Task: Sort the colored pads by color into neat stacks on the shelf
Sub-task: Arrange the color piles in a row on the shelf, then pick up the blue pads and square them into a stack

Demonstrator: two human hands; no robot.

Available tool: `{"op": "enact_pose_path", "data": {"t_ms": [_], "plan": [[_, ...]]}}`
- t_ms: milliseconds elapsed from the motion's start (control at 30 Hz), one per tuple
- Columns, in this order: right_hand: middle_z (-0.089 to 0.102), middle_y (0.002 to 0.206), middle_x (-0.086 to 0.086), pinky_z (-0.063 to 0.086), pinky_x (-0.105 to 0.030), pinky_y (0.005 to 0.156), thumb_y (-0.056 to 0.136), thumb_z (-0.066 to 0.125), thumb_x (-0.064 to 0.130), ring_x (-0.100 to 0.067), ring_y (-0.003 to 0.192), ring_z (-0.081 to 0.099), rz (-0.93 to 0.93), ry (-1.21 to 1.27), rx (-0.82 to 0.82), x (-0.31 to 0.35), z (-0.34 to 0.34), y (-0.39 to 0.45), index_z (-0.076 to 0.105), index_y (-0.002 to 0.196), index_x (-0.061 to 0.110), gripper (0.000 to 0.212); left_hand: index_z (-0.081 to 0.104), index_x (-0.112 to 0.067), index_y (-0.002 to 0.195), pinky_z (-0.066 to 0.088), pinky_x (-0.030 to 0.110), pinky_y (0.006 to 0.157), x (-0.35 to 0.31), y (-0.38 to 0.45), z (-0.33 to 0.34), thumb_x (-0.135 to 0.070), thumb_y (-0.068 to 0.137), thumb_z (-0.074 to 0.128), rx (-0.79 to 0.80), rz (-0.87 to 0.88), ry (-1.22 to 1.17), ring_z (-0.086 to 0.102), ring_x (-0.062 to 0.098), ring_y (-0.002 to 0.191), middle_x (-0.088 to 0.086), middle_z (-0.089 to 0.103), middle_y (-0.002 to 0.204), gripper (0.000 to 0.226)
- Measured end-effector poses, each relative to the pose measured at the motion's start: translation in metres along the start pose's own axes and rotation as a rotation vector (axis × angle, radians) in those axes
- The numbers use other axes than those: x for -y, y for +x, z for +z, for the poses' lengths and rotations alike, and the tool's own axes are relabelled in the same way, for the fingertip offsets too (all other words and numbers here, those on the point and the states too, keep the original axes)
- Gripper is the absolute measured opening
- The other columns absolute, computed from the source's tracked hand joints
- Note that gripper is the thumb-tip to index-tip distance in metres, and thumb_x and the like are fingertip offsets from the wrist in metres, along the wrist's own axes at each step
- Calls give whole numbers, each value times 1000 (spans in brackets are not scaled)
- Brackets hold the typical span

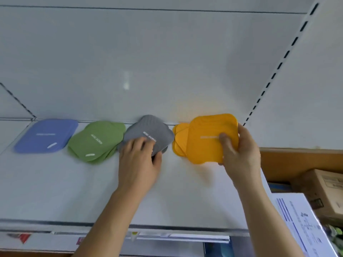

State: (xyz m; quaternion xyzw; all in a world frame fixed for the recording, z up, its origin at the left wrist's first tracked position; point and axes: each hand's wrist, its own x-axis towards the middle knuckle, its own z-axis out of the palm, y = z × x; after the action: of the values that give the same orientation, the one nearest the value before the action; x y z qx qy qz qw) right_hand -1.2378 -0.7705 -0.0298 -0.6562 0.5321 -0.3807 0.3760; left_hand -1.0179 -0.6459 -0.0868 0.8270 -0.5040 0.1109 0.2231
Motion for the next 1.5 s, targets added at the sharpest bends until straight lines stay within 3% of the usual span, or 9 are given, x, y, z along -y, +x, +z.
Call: {"op": "enact_pose_path", "data": {"t_ms": [100, 200, 300, 500, 667, 833, 1000, 1167, 1500], "plan": [[63, 127, -10, 50, -43, 83, 104, 54, 39, -38, 112, 59, -117, -535, 109, -13, 21, 27, 25, 162, 22, 67, 70, -10, 117, 50, 54, 95, 0, -9, -2, -33, 91, 61, 17, 1, 13, 57, 40, 117, 12, 64, 122, 36], [42, 155, -15, 43, -51, 100, 103, 49, 42, -43, 133, 41, -135, -808, 141, -33, 33, 28, 33, 158, 20, 62, 68, -8, 122, 47, 57, 102, -6, -24, -5, -28, 92, 69, 27, -24, 43, 52, 43, 127, 17, 59, 134, 36], [40, 158, -13, 42, -54, 101, 105, 44, 43, -40, 139, 36, -193, -815, 132, -47, 36, 25, 58, 136, 25, 39, 67, -9, 127, 47, 56, 104, -9, -30, -10, -25, 93, 70, 34, -25, 57, 51, 43, 130, 16, 57, 140, 38], [31, 165, -15, 34, -59, 114, 103, 44, 52, -42, 151, 25, -204, -811, 115, -44, 35, 1, 56, 141, 23, 49, 69, -11, 123, 46, 54, 105, -3, -40, -24, -21, 89, 73, 53, 35, 29, 51, 39, 131, 13, 57, 138, 36], [45, 158, -21, 36, -58, 114, 96, 58, 42, -45, 151, 31, -373, -685, -48, -22, 58, -88, 69, 128, 17, 42, 72, -15, 111, 51, 45, 91, 16, -72, -44, -24, 86, 74, 27, 31, -52, 57, 32, 115, 7, 61, 121, 26], [58, 147, -19, 41, -60, 111, 97, 49, 40, -44, 142, 47, -440, -729, 67, 1, 117, -169, 72, 126, 12, 46, 71, -16, 116, 50, 45, 99, 70, -107, -74, -42, 96, 57, 78, 87, -77, 57, 29, 120, 5, 62, 125, 36], [63, 139, -20, 42, -60, 109, 95, 53, 36, -46, 134, 52, -399, -728, -10, 24, 159, -211, 73, 121, 10, 42, 72, -15, 117, 52, 45, 101, 156, -141, -116, -39, 96, 55, 97, 56, -108, 58, 28, 123, 5, 63, 128, 35], [64, 138, -18, 42, -59, 110, 95, 55, 36, -44, 134, 53, -463, -689, 49, 57, 211, -251, 75, 119, 11, 39, 75, -13, 111, 56, 39, 98, 217, -152, -148, -35, 96, 56, 64, 39, -168, 61, 24, 118, 3, 67, 120, 32], [72, 116, -11, 56, -48, 91, 94, 62, 26, -38, 106, 65, -642, -529, 155, 113, 302, -228, 77, 103, 12, 23, 76, -11, 102, 55, 47, 94, 309, -105, -147, -38, 92, 52, 9, -86, -82, 63, 32, 108, 7, 67, 108, 37]]}}
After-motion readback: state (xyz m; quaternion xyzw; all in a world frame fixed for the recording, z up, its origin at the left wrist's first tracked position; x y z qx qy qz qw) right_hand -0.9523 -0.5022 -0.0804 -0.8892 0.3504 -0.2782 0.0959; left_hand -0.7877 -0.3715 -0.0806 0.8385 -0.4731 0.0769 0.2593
